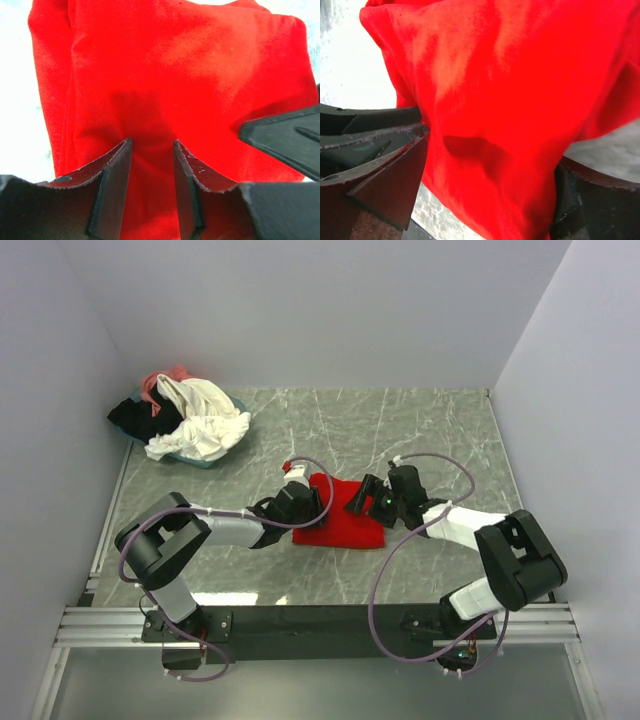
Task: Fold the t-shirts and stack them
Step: Neatly place the folded tshirt to the corner
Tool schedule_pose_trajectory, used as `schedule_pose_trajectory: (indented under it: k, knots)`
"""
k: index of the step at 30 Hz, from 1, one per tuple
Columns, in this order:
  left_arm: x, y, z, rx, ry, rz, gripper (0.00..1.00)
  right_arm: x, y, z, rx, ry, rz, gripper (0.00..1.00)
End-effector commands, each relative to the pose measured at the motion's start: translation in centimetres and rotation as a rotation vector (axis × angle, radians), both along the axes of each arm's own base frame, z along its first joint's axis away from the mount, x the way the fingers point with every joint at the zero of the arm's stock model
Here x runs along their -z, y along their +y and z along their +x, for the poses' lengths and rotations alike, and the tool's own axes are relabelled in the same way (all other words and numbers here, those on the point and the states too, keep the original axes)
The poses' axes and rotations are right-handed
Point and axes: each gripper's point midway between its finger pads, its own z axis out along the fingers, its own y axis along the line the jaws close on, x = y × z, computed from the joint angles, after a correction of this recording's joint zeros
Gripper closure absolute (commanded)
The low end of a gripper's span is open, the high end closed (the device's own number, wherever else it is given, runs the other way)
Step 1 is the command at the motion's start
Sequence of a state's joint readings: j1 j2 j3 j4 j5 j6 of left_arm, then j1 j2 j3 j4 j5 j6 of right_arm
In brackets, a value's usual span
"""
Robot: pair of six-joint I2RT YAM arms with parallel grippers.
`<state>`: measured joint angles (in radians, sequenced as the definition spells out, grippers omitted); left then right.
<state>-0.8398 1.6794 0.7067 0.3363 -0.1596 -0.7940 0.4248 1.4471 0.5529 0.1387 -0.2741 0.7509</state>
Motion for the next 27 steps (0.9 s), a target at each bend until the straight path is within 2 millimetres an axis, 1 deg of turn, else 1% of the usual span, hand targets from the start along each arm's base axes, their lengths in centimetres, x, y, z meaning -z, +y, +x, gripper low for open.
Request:
schedule_pose_trajectory:
  k: [1, 3, 4, 5, 6, 7, 8, 9, 10, 11, 12, 13, 14, 15, 16, 17, 18, 19, 20, 21, 22, 23, 24, 25, 26, 27]
  knots:
    - [2.4, 0.4, -2.3, 0.046, 0.101, 0.032, 0.55, 3.8, -0.6, -2.4, -0.003, 0.134, -0.104, 0.12]
    - [2.2, 0.2, -2.3, 0.047, 0.103, 0.02, 0.55, 3.9, -0.4, -2.0, -0.004, 0.13, -0.114, 0.15]
    - [2.3, 0.2, -2.3, 0.048, 0.105, 0.02, 0.55, 4.3, -0.6, -2.1, -0.001, 0.144, -0.13, 0.21]
    - [2.3, 0.2, -2.4, 0.047, 0.107, 0.022, 0.56, 4.2, -0.7, -1.7, -0.001, 0.136, -0.146, 0.24]
    - [2.3, 0.3, -2.4, 0.048, 0.105, 0.026, 0.56, 4.3, -1.0, -1.4, 0.009, 0.131, -0.168, 0.29]
    - [2.1, 0.3, -2.4, 0.048, 0.104, 0.025, 0.56, 4.4, -1.2, -1.3, 0.008, 0.125, -0.187, 0.4]
    - [2.0, 0.3, -2.4, 0.049, 0.104, 0.026, 0.55, 4.3, -1.5, -1.1, 0.009, 0.127, -0.208, 0.46]
    - [1.6, 0.2, -2.2, 0.049, 0.093, 0.026, 0.55, 4.1, -1.7, -0.9, 0.012, 0.122, -0.225, 0.51]
    - [1.1, 0.4, -2.2, 0.049, 0.089, 0.03, 0.55, 4.1, -2.4, -0.8, 0.028, 0.125, -0.268, 0.6]
    - [0.7, 0.6, -2.0, 0.042, 0.081, 0.036, 0.55, 3.4, -2.5, -0.1, 0.024, 0.1, -0.286, 0.66]
    - [0.0, 0.5, -1.8, 0.043, 0.064, 0.036, 0.55, 3.1, -2.7, 0.3, 0.027, 0.091, -0.306, 0.73]
    - [-1.0, 0.6, -1.8, 0.042, 0.052, 0.033, 0.55, 2.8, -3.2, 0.3, 0.017, 0.093, -0.338, 0.86]
    - [-1.7, 0.8, -1.6, 0.034, 0.035, 0.034, 0.55, 1.8, -3.2, 1.4, 0.025, 0.064, -0.356, 0.91]
    - [-3.3, 0.8, -1.4, 0.035, 0.003, 0.017, 0.55, 1.5, -3.7, 1.9, 0.03, 0.055, -0.386, 0.96]
    - [-3.6, 1.2, -1.5, 0.032, 0.004, 0.03, 0.54, 0.6, -3.9, 2.6, 0.01, 0.04, -0.423, 1.0]
    - [-4.2, 1.5, -1.3, 0.024, -0.015, 0.035, 0.54, 0.2, -4.6, 3.3, 0.02, 0.028, -0.463, 1.0]
    - [-5.4, 1.7, -1.2, 0.02, -0.037, 0.022, 0.54, 0.3, -5.2, 3.2, 0.004, 0.046, -0.504, 1.0]
    - [-5.8, 2.1, -1.2, 0.012, -0.045, 0.027, 0.54, -0.9, -5.4, 4.5, -0.012, 0.009, -0.535, 1.0]
    - [-5.7, 2.7, -1.4, 0.005, -0.045, 0.043, 0.54, -1.2, -6.1, 5.1, -0.008, 0.003, -0.572, 1.0]
    - [-6.6, 3.0, -1.4, 0.0, -0.062, 0.032, 0.54, -0.8, -7.2, 5.0, -0.035, 0.033, -0.63, 1.0]
    - [-7.0, 3.4, -1.3, -0.012, -0.069, 0.029, 0.53, -1.7, -7.4, 6.2, -0.03, 0.013, -0.65, 1.0]
    - [-6.7, 4.1, -1.5, -0.018, -0.063, 0.043, 0.53, -1.8, -8.2, 6.7, -0.03, 0.014, -0.694, 1.0]
    - [-7.5, 4.4, -1.5, -0.024, -0.08, 0.029, 0.53, -1.1, -9.4, 6.8, -0.034, 0.052, -0.741, 1.0]
    - [-7.5, 4.9, -1.5, -0.034, -0.082, 0.028, 0.53, -1.7, -9.9, 7.9, -0.051, 0.035, -0.779, 1.0]
    - [-7.3, 5.4, -1.7, -0.038, -0.077, 0.037, 0.53, -1.7, -10.5, 8.3, -0.063, 0.04, -0.814, 1.0]
    - [-8.0, 5.7, -1.7, -0.043, -0.092, 0.028, 0.53, -1.0, -12.0, 8.4, -0.085, 0.076, -0.884, 1.0]
